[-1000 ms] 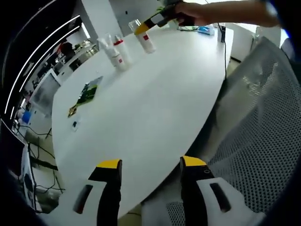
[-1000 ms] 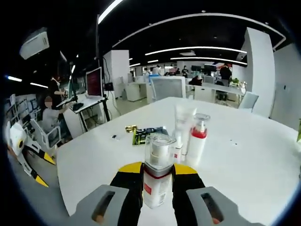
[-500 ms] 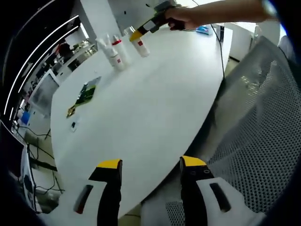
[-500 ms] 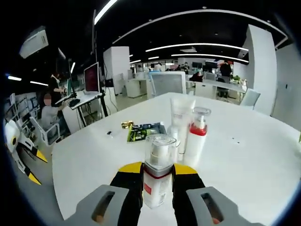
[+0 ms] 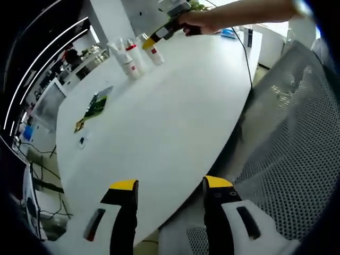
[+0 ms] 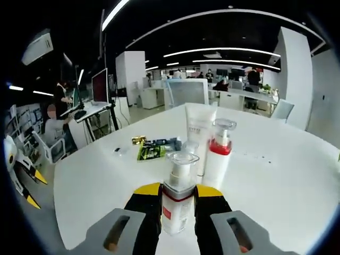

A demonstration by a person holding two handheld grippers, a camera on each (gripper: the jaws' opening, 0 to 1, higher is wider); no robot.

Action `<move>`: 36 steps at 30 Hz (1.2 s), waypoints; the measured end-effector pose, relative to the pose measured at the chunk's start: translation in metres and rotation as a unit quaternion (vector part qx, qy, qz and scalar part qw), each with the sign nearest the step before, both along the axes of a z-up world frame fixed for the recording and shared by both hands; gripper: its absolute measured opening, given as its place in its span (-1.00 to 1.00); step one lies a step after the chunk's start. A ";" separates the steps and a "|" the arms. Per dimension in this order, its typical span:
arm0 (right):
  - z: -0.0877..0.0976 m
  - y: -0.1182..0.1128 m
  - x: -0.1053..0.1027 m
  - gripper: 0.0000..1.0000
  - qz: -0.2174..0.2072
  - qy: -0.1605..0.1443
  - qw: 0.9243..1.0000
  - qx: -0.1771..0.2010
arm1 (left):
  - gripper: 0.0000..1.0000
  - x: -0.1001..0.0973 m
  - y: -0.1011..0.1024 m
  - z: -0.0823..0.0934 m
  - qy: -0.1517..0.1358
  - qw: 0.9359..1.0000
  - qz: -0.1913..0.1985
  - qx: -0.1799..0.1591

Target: Arrange the skincare products in the storage area until every visible bottle or jar stands upright without overlapping.

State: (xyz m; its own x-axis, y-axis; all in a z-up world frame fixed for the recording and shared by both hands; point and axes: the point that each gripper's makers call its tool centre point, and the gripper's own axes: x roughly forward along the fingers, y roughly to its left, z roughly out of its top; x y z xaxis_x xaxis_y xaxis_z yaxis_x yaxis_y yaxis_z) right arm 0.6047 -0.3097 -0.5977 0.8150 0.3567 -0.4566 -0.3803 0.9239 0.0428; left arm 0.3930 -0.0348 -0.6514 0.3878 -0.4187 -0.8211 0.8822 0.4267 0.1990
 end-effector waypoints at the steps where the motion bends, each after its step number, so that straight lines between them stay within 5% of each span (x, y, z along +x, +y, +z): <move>1: 0.000 0.000 0.001 -0.69 0.000 -0.001 1.000 -0.001 | -0.08 0.000 0.000 0.000 -0.001 1.000 0.000 0.000; 22: 0.003 -0.010 0.011 -0.69 -0.010 -0.020 1.000 0.010 | -0.10 -0.002 -0.001 -0.002 0.005 1.000 -0.007 0.004; 36: -0.008 -0.007 0.017 -0.69 0.013 -0.044 0.999 -0.020 | -0.10 -0.004 -0.002 -0.003 0.010 1.000 -0.010 0.004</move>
